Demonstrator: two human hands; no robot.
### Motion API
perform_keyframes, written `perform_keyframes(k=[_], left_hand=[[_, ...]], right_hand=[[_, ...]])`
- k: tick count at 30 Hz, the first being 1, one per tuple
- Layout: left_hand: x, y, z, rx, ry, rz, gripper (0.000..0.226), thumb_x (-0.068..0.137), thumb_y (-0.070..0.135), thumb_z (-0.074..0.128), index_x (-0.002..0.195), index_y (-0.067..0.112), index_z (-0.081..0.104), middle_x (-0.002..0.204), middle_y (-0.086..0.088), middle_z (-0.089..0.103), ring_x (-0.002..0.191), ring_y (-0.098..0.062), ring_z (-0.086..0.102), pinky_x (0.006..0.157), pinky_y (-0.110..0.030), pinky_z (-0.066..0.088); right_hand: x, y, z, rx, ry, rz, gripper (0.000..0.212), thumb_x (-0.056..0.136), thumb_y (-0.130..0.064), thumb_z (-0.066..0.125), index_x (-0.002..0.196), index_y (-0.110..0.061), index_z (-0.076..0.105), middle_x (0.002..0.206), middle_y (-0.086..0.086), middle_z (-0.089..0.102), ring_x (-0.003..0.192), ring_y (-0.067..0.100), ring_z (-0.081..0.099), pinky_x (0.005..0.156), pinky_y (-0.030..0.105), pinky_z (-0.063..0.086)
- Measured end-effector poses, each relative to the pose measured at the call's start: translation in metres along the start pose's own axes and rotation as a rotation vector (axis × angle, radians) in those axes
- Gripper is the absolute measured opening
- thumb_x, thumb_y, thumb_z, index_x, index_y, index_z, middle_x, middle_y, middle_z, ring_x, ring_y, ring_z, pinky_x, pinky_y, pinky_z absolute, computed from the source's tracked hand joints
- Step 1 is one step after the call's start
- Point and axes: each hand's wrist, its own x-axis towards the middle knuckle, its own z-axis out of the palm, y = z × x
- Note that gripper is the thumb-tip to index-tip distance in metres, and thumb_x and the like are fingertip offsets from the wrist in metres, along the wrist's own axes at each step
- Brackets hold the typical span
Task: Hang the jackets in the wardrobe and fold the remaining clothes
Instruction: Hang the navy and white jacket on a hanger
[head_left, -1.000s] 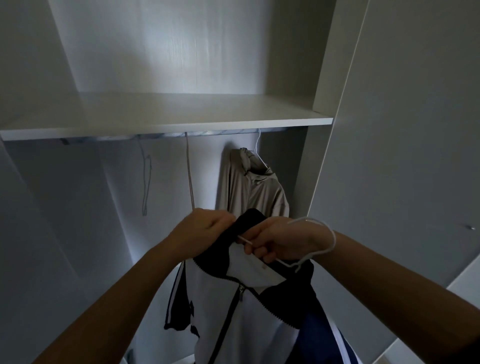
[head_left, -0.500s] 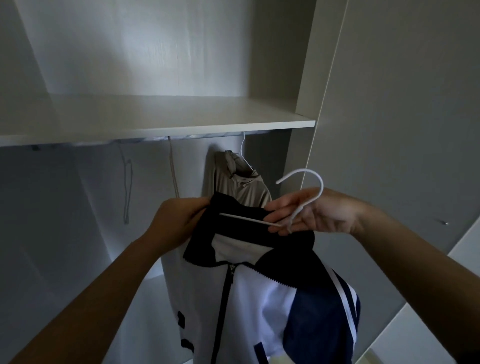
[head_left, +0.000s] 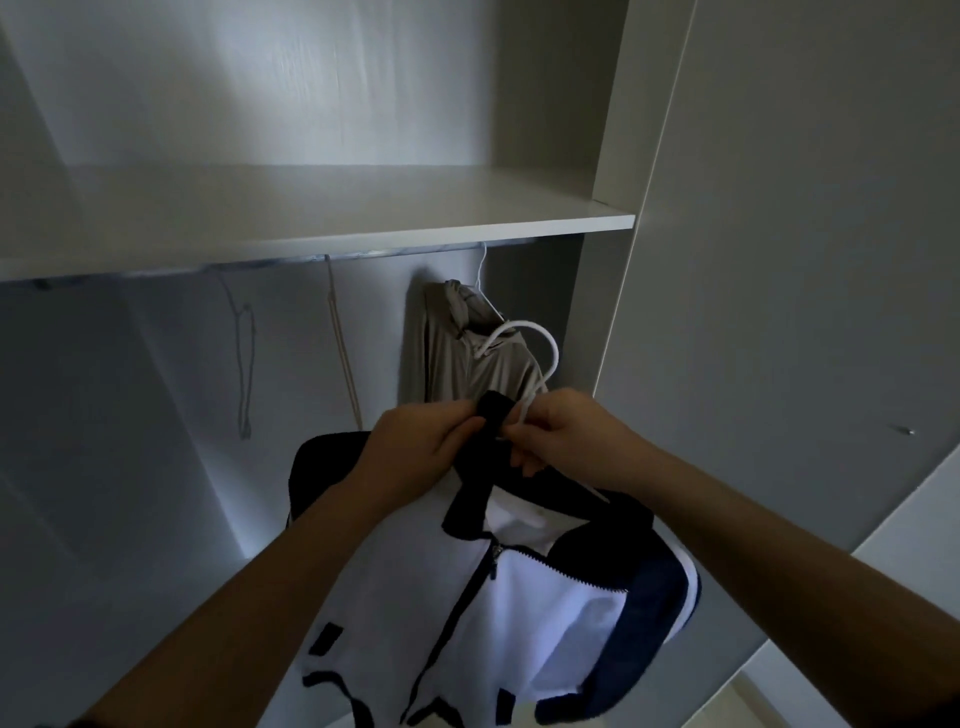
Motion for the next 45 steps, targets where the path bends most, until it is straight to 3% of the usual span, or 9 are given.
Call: perform_keyframes(k=[5, 7, 11, 14, 18, 25, 32, 38, 45], left_hand=[[0.004, -0.021, 0.003, -0.140, 0.086, -0.295, 0.034, 0.098, 0.029, 0.041, 0.068, 0.020, 0.052, 0.057, 0.005, 0.052, 0.053, -0.014, 0.051, 0.052, -0.034, 0.039], [0.007, -0.020, 0.008, -0.203, 0.066, -0.371, 0.029, 0.102, 0.018, 0.042, 0.086, 0.008, 0.064, 0.073, -0.005, 0.064, 0.067, -0.020, 0.061, 0.064, -0.040, 0.050], [0.032, -0.004, 0.010, -0.591, 0.156, -0.591, 0.018, 0.101, 0.020, 0.041, 0.103, 0.024, 0.058, 0.092, 0.000, 0.067, 0.081, -0.005, 0.063, 0.072, -0.016, 0.050], [0.042, -0.005, 0.005, -0.305, 0.162, -0.491, 0.008, 0.091, 0.030, 0.058, 0.087, 0.023, 0.059, 0.082, 0.005, 0.065, 0.074, -0.004, 0.059, 0.065, -0.015, 0.045], [0.047, -0.007, 0.017, -0.124, -0.084, -0.566, 0.019, 0.087, 0.029, 0.061, 0.079, 0.013, 0.060, 0.070, 0.001, 0.062, 0.062, -0.009, 0.054, 0.061, -0.027, 0.044], [0.076, -0.074, 0.053, -0.521, -0.046, -1.053, 0.016, 0.094, 0.017, 0.052, 0.088, 0.005, 0.062, 0.080, -0.009, 0.059, 0.074, -0.021, 0.057, 0.069, -0.031, 0.047], [0.104, -0.162, 0.102, -0.596, 0.040, -1.071, 0.027, 0.095, 0.019, 0.053, 0.097, -0.006, 0.063, 0.085, -0.018, 0.063, 0.071, -0.021, 0.059, 0.064, -0.026, 0.043], [0.140, -0.229, 0.120, -0.641, 0.223, -1.007, 0.022, 0.096, 0.019, 0.052, 0.078, 0.017, 0.065, 0.078, -0.008, 0.066, 0.069, -0.019, 0.062, 0.061, -0.026, 0.047], [0.188, -0.277, 0.124, -0.534, 0.355, -0.882, 0.018, 0.096, 0.018, 0.051, 0.090, 0.011, 0.066, 0.085, -0.009, 0.067, 0.077, -0.022, 0.063, 0.070, -0.032, 0.049]], right_hand=[[0.017, 0.014, -0.001, 0.141, 0.083, 0.026, 0.023, 0.096, -0.014, 0.055, 0.075, -0.009, 0.064, 0.059, -0.007, 0.063, 0.046, 0.002, 0.056, 0.052, 0.017, 0.049], [0.024, 0.018, -0.004, 0.133, 0.062, 0.006, 0.026, 0.096, -0.014, 0.055, 0.071, -0.012, 0.062, 0.054, -0.009, 0.062, 0.045, 0.001, 0.055, 0.050, 0.014, 0.047], [0.036, 0.027, -0.009, 0.062, 0.056, -0.045, 0.035, 0.096, -0.016, 0.057, 0.061, -0.018, 0.059, 0.047, -0.020, 0.058, 0.042, 0.000, 0.053, 0.050, 0.009, 0.042], [0.041, 0.037, -0.013, -0.018, 0.050, -0.083, 0.035, 0.095, -0.020, 0.057, 0.061, -0.013, 0.062, 0.046, -0.025, 0.055, 0.046, -0.001, 0.054, 0.054, 0.009, 0.042], [0.056, 0.052, -0.022, 0.026, 0.042, -0.088, 0.036, 0.096, -0.022, 0.057, 0.060, -0.017, 0.061, 0.045, -0.020, 0.056, 0.044, 0.000, 0.053, 0.052, 0.010, 0.042], [0.126, 0.082, 0.004, 0.193, -0.006, 0.085, 0.037, 0.099, -0.017, 0.050, 0.070, 0.001, 0.064, 0.051, -0.004, 0.059, 0.037, 0.001, 0.050, 0.042, 0.011, 0.039], [0.229, 0.119, 0.027, 0.232, 0.066, 0.222, 0.037, 0.100, -0.015, 0.048, 0.093, 0.019, 0.062, 0.061, 0.011, 0.056, 0.032, 0.000, 0.045, 0.038, 0.010, 0.034], [0.313, 0.141, 0.035, 0.286, 0.139, 0.223, 0.031, 0.100, -0.014, 0.049, 0.079, 0.005, 0.061, 0.056, 0.009, 0.053, 0.028, 0.001, 0.042, 0.033, 0.010, 0.030], [0.389, 0.152, 0.036, 0.246, 0.331, 0.137, 0.034, 0.096, -0.018, 0.054, 0.065, -0.007, 0.062, 0.046, -0.005, 0.055, 0.033, 0.001, 0.047, 0.036, 0.012, 0.033]])
